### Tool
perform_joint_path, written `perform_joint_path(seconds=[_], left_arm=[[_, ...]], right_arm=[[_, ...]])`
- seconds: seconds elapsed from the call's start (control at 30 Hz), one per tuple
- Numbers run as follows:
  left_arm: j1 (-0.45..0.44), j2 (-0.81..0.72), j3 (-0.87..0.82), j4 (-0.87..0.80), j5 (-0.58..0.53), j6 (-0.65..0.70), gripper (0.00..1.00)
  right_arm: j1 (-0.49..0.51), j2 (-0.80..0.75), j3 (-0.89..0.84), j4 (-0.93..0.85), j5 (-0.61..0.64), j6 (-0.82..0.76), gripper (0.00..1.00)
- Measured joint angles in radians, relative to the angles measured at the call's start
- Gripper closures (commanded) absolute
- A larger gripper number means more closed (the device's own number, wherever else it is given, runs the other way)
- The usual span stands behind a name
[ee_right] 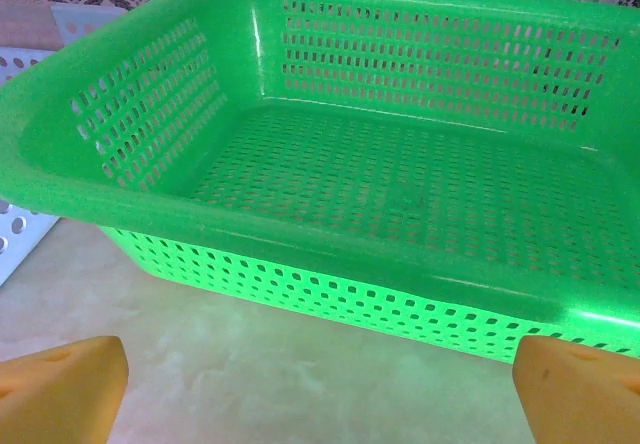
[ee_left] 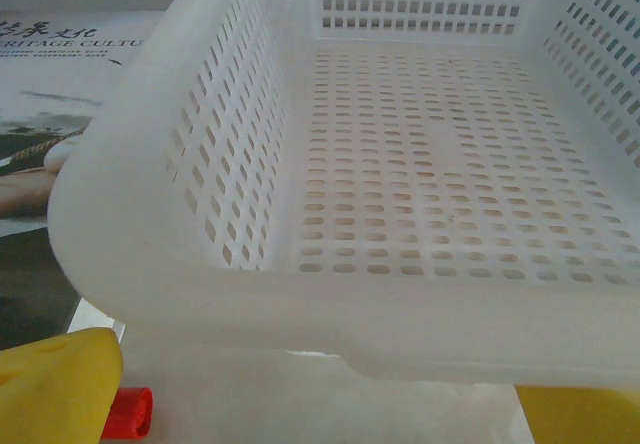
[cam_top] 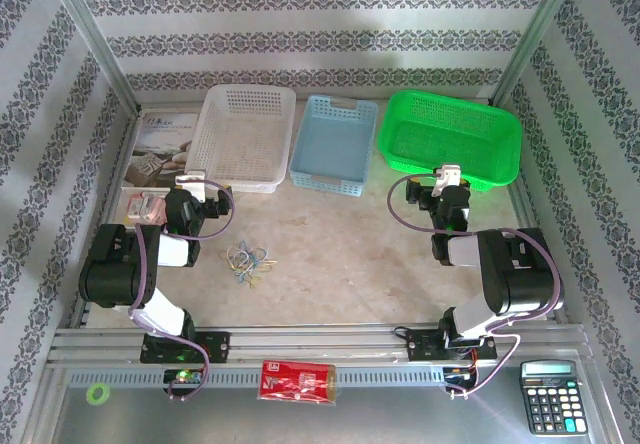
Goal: Untangle the cables
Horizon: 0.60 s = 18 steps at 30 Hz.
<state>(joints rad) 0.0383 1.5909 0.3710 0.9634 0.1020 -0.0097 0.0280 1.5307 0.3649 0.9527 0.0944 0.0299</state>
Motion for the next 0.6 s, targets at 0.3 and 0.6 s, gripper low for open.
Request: perform_joint_path(seconds=[0.3, 0.6], left_arm=[[0.0, 0.0, 0.0, 0.0, 0.0, 0.0, 0.0], [0.0, 0.0, 0.0, 0.0, 0.0, 0.0, 0.0]], right_arm=[[0.0, 0.0, 0.0, 0.0, -0.006, 0.0, 0.02], [0.0, 0.0, 0.0, 0.0, -0.006, 0.0, 0.02]])
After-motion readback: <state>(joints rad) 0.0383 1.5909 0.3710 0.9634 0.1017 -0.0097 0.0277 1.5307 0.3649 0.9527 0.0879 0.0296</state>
